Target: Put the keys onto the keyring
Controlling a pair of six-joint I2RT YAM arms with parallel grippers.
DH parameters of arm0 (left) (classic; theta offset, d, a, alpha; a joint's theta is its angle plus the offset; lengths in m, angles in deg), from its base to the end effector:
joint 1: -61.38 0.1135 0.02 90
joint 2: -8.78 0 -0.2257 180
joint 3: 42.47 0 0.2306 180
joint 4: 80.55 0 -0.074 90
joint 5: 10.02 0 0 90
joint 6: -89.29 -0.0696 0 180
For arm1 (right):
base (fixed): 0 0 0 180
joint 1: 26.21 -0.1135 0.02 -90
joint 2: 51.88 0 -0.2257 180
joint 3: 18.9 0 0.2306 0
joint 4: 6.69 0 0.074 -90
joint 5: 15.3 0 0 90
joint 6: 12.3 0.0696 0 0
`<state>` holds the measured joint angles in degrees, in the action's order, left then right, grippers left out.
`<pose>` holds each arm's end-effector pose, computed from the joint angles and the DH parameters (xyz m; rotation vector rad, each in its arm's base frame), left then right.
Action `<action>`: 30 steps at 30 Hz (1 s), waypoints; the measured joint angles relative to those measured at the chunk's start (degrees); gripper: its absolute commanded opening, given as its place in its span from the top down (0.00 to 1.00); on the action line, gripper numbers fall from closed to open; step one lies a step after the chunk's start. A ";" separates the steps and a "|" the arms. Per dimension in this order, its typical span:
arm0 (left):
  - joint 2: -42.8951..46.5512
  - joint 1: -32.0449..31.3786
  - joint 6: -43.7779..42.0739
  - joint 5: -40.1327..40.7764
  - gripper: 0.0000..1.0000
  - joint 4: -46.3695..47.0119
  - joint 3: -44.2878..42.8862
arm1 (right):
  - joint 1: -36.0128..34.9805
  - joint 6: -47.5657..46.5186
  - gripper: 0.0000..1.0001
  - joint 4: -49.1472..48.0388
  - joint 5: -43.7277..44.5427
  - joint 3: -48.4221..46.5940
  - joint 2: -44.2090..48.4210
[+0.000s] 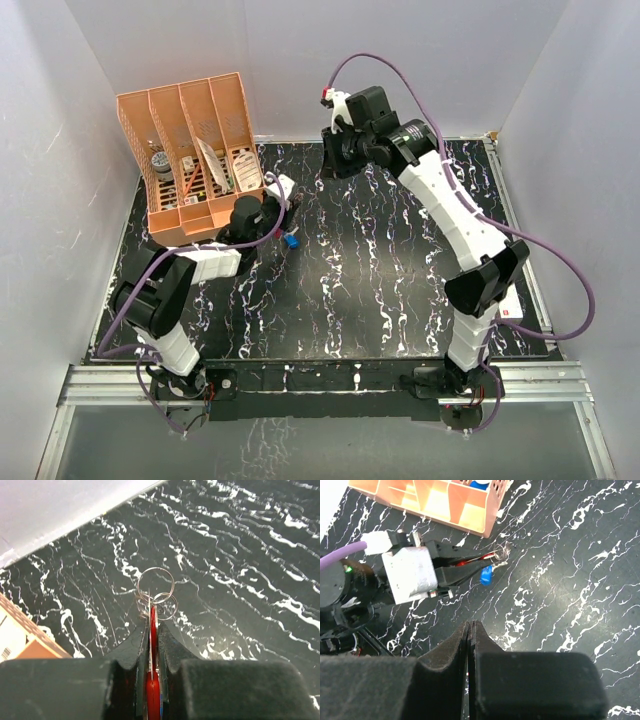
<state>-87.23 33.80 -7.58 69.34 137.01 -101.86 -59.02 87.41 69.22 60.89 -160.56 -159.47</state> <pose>0.3230 -0.1832 0.2027 0.6044 1.4496 -0.4289 0.3143 0.2224 0.3634 -0.5981 2.2883 0.6493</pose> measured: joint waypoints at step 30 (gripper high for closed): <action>18.10 0.02 22.56 -10.69 1.00 -1.62 3.26 | 0.04 9.53 0.63 -60.54 0.09 59.69 29.46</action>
<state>-69.13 33.83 14.97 58.65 135.40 -98.60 -58.98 96.94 8.68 60.98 -100.87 -130.00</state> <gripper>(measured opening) 0.046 0.374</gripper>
